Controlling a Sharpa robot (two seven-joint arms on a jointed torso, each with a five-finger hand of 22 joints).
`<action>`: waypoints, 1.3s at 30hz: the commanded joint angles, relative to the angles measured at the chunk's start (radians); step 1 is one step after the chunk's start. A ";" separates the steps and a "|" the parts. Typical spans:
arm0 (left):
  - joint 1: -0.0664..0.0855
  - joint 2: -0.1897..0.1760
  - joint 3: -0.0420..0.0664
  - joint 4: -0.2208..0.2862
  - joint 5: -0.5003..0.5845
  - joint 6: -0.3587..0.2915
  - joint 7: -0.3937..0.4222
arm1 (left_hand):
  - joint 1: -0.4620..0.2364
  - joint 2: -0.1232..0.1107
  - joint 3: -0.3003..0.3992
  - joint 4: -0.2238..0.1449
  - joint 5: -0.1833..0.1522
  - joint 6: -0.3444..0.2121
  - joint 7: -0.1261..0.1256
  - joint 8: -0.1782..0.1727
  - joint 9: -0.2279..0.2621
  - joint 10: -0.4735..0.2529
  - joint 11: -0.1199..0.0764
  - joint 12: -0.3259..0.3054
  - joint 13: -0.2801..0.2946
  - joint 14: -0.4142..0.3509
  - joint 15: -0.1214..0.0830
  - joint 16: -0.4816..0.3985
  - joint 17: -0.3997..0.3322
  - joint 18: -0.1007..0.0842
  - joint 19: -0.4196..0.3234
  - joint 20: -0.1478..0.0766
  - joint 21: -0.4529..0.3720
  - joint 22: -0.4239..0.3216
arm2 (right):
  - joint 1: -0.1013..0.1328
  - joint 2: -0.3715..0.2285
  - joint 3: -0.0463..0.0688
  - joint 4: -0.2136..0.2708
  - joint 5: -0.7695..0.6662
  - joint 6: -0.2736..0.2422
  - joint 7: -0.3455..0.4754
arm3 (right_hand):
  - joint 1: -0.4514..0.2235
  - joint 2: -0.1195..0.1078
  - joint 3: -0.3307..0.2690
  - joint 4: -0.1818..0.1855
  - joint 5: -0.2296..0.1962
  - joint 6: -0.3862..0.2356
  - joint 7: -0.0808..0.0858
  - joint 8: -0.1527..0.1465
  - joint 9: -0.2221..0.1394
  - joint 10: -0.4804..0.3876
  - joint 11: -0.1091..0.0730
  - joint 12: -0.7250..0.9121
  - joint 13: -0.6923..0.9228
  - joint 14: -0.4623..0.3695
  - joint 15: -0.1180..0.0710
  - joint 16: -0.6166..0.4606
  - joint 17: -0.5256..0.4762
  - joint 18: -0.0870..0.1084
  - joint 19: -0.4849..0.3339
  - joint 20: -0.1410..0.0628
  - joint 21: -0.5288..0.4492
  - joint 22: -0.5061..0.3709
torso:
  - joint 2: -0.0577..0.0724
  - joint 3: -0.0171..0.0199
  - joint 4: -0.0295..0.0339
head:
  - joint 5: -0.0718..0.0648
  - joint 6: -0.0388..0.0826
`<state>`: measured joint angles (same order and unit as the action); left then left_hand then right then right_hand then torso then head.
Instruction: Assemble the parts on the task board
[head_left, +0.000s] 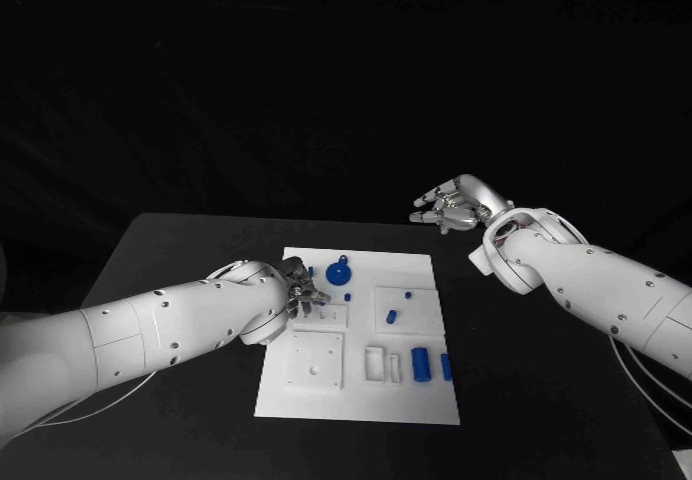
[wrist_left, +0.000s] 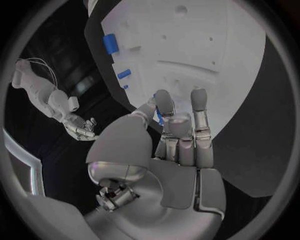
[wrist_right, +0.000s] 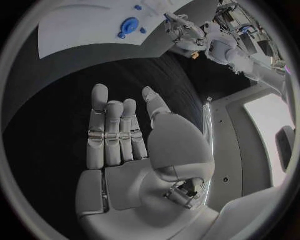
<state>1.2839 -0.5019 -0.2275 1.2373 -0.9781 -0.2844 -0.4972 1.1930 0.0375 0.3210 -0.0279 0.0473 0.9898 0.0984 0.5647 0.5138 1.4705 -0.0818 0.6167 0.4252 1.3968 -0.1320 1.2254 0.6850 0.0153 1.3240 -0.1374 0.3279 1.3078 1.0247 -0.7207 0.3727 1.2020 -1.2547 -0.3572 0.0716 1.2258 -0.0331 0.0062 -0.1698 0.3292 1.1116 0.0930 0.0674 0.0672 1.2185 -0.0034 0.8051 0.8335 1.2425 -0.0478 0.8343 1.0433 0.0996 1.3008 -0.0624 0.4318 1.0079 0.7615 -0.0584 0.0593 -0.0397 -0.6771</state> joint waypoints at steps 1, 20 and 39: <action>-0.002 0.013 -0.003 -0.008 -0.073 -0.015 -0.017 | -0.004 -0.009 0.016 -0.012 0.006 0.154 -0.141 0.012 0.009 0.041 -0.005 0.009 -0.002 0.010 0.001 -0.005 0.019 0.016 0.000 0.011 0.007 0.019 | 0.002 0.003 0.000 -0.003 0.025 0.003 0.006 | -0.004 -0.009 0.007 0.000 0.006 0.004 -0.004 -0.005 0.001 -0.001 -0.003 -0.005 -0.001 -0.004 -0.001 -0.006 -0.002 0.001 0.008 -0.003 -0.004 0.001 | 0.000 0.0002 0.0006 | -0.002 -0.003; -0.036 0.056 -0.012 -0.046 -0.190 -0.032 -0.022 | -0.009 -0.015 0.026 -0.016 0.009 0.165 -0.145 0.011 0.023 0.042 -0.008 0.038 -0.008 0.028 0.001 -0.008 0.082 0.032 -0.002 0.023 0.030 0.018 | 0.004 0.007 0.000 -0.004 0.033 0.011 0.010 | -0.009 -0.009 0.007 0.002 0.019 0.006 -0.005 -0.005 0.001 -0.001 -0.004 -0.008 -0.006 -0.005 -0.001 -0.008 -0.009 0.000 0.012 -0.004 -0.016 0.002 | 0.000 0.0005 0.0001 | -0.004 -0.014; -0.064 0.076 -0.012 -0.093 -0.225 -0.010 -0.022 | -0.014 -0.018 0.027 -0.010 0.009 0.164 -0.144 0.007 0.024 0.041 -0.007 0.037 -0.011 0.028 0.002 -0.016 0.082 0.034 -0.005 0.025 0.034 0.018 | 0.004 0.008 0.000 -0.002 0.037 0.017 0.010 | -0.011 -0.008 0.009 0.004 0.026 0.008 -0.005 -0.005 0.001 -0.001 -0.004 -0.009 -0.009 -0.004 -0.001 -0.007 -0.012 -0.001 0.015 -0.004 -0.023 0.004 | 0.000 -0.0002 -0.0004 | -0.011 -0.021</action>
<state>1.2226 -0.4297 -0.2395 1.1455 -1.1872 -0.3033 -0.5209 1.1739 0.0185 0.3463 -0.0422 0.0529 1.0014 0.1028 0.5719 0.5143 1.4671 -0.0844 0.6482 0.4153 1.4191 -0.1313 1.2147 0.7673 0.0308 1.3202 -0.1197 0.3577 1.3074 1.0286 -0.7137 0.3727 1.1981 -1.2205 -0.3533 0.0737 1.2217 -0.0371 0.0088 -0.1670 0.3495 1.1150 0.0897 0.0674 0.0672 1.2185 -0.0034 0.8012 0.8256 1.2426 -0.0478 0.8296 1.0324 0.0991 1.3113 -0.0660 0.4154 1.0114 0.7617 -0.0581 0.0594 -0.0498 -0.6970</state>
